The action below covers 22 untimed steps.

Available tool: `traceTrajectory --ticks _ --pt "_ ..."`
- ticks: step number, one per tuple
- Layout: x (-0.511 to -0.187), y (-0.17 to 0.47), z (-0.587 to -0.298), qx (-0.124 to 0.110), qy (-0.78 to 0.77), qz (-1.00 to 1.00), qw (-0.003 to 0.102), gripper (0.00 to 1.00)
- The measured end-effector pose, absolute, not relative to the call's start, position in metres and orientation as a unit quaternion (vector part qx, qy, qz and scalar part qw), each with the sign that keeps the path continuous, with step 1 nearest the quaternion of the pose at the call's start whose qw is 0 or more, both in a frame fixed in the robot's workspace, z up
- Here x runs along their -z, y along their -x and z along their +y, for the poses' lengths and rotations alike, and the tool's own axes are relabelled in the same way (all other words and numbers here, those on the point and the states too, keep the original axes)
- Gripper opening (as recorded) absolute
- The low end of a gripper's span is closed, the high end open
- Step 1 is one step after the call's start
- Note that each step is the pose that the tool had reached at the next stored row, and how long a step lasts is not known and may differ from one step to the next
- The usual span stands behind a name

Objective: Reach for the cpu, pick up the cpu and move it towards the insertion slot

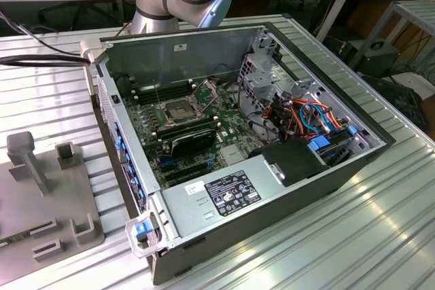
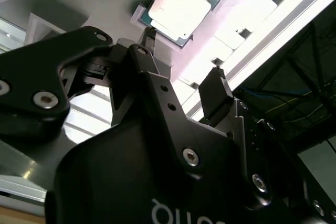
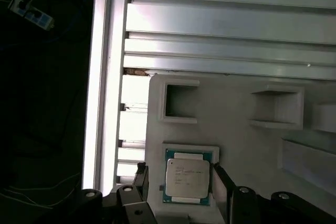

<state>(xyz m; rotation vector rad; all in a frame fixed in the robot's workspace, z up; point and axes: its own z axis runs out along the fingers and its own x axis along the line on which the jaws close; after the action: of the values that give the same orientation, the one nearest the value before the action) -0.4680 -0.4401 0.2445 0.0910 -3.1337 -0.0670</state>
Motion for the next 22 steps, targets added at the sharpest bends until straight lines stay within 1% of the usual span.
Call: traceTrajectory --ticks 15,22 --pt "-0.236 0.461 -0.444 0.021 -0.022 -1.0 0.003 0.6" --pt "-0.222 0.461 -0.447 0.019 -0.019 -1.0 0.003 0.6"
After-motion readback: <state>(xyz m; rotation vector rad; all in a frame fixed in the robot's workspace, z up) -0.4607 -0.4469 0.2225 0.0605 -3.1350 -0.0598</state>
